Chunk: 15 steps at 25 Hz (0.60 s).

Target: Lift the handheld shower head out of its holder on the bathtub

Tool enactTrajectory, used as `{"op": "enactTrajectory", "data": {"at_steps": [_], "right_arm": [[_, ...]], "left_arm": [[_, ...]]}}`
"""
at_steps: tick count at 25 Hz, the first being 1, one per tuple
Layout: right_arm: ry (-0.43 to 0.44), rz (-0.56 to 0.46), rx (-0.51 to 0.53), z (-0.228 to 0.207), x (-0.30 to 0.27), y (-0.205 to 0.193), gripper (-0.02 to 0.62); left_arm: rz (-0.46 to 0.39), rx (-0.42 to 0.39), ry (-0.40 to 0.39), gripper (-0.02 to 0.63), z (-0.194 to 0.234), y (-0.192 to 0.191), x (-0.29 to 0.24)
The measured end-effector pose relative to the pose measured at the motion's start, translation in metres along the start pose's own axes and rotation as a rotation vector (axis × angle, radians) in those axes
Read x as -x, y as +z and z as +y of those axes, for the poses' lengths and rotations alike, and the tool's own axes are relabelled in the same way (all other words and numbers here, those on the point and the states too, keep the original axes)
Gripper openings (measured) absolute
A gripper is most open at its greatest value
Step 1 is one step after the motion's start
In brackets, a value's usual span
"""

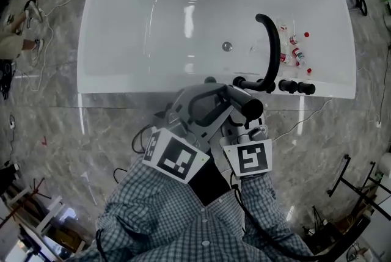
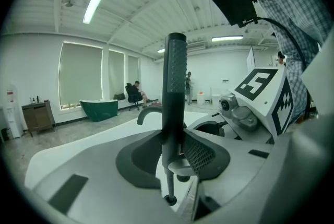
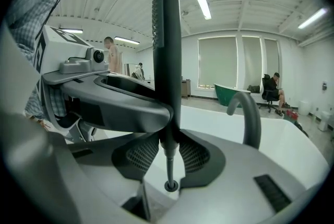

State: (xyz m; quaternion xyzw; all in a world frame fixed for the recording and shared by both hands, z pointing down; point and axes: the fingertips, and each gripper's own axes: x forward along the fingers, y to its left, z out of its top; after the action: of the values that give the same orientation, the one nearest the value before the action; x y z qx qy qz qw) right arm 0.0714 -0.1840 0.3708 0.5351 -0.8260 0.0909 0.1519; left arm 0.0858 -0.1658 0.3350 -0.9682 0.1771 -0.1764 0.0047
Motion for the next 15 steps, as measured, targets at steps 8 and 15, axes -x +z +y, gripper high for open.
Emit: {"op": "enactTrajectory", "data": {"at_steps": [8, 15], "right_arm": [[-0.028, -0.008, -0.006, -0.001, 0.021, 0.043, 0.121], [-0.034, -0.053, 0.000, 0.002, 0.042, 0.080, 0.121]], "left_arm": [[-0.045, -0.012, 0.002, 0.129, 0.000, 0.046, 0.017], [-0.089, -0.030, 0.022, 0.129, -0.004, 0.084, 0.035]]}}
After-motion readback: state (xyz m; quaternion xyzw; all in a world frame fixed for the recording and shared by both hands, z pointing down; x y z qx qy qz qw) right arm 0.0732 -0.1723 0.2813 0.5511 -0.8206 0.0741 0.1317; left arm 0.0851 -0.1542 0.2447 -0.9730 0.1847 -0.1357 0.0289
